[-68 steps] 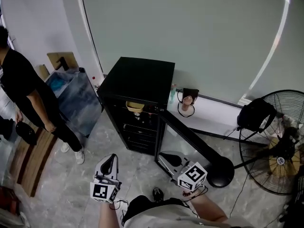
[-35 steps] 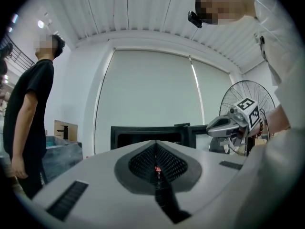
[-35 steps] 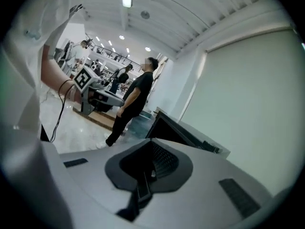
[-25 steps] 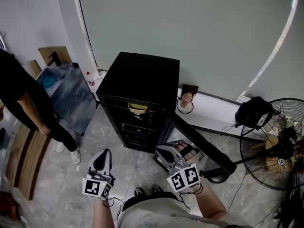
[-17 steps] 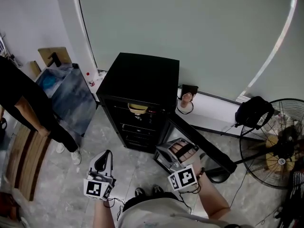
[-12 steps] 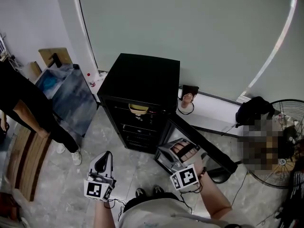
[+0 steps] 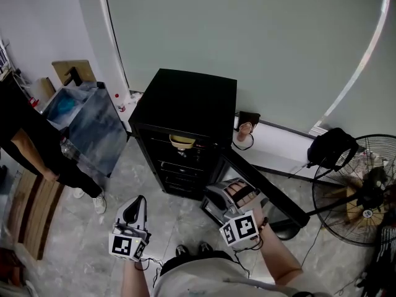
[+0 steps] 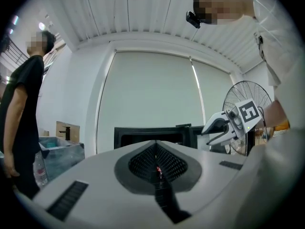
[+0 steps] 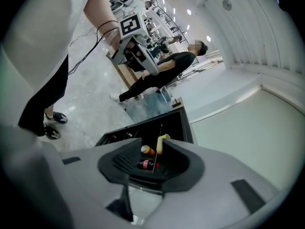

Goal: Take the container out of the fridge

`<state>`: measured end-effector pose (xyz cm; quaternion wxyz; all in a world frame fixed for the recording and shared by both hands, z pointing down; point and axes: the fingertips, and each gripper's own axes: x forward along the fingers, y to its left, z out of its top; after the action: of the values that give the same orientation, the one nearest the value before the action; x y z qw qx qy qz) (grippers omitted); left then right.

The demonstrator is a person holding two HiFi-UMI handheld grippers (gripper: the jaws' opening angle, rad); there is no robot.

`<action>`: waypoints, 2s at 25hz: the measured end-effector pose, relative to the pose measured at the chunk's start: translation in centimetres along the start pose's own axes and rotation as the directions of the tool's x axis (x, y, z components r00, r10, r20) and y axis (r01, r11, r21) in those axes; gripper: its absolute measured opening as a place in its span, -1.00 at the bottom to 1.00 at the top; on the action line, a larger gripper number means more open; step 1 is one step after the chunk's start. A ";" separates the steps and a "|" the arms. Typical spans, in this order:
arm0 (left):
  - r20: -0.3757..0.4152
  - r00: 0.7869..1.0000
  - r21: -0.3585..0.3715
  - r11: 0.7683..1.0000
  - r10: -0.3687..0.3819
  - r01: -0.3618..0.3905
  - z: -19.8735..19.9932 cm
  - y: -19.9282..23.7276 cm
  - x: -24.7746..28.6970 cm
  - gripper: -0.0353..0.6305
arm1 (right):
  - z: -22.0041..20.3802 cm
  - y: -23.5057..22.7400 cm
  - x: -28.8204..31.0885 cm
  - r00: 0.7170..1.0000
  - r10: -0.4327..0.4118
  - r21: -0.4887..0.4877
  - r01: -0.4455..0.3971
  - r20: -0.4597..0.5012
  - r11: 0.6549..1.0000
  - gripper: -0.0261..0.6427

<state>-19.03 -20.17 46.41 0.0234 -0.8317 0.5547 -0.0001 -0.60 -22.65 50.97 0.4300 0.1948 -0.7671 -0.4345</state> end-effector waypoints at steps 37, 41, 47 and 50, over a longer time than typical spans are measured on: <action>-0.056 0.996 -0.071 0.994 0.075 -0.078 -4.1 5.5 -4.3 -0.88 | -2.6 -4.5 18.9 0.966 0.017 0.147 0.022 -0.259 0.989 0.00; -0.053 0.994 -0.081 0.991 0.100 -0.104 -4.3 6.6 -5.1 -0.88 | -2.9 -4.8 20.9 0.955 0.039 0.168 0.012 -0.293 0.986 0.00; -0.064 0.991 -0.092 0.988 0.115 -0.121 -5.3 7.2 -6.1 -0.88 | -4.4 -4.8 24.1 0.933 0.082 0.205 -0.009 -0.349 0.979 0.00; -0.071 0.989 -0.094 0.987 0.127 -0.133 -5.6 7.7 -6.6 -0.88 | -5.3 -4.3 25.5 0.923 0.104 0.217 -0.023 -0.370 0.976 0.00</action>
<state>-28.82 -17.20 51.91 -0.0355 -0.7935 0.6075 0.0019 -10.63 -44.82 61.20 0.5610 0.2939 -0.7167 -0.2918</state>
